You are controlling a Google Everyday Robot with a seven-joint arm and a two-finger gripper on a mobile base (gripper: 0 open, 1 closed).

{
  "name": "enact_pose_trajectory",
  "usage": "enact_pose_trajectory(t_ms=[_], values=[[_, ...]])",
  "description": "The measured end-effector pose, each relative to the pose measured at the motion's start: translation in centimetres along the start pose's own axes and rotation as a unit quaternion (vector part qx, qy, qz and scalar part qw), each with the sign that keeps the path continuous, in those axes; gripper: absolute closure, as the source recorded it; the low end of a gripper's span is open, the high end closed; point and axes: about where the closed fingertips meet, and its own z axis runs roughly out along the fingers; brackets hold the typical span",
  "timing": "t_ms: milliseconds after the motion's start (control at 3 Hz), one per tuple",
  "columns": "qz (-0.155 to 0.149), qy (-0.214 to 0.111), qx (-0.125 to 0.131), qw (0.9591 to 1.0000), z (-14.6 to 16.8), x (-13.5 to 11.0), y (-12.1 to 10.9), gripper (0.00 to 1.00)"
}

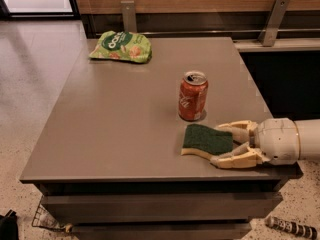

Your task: Move sponge near green rice chip bag

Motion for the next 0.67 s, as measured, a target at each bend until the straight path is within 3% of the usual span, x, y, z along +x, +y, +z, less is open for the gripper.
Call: enact_pose_trajectory(t_ms=[333,667], values=[[-0.001,0.000,-0.002,1.0000,0.14,-0.08,0.04,1.00],[-0.001,0.000,-0.002,1.0000,0.13,-0.14,0.08,1.00]])
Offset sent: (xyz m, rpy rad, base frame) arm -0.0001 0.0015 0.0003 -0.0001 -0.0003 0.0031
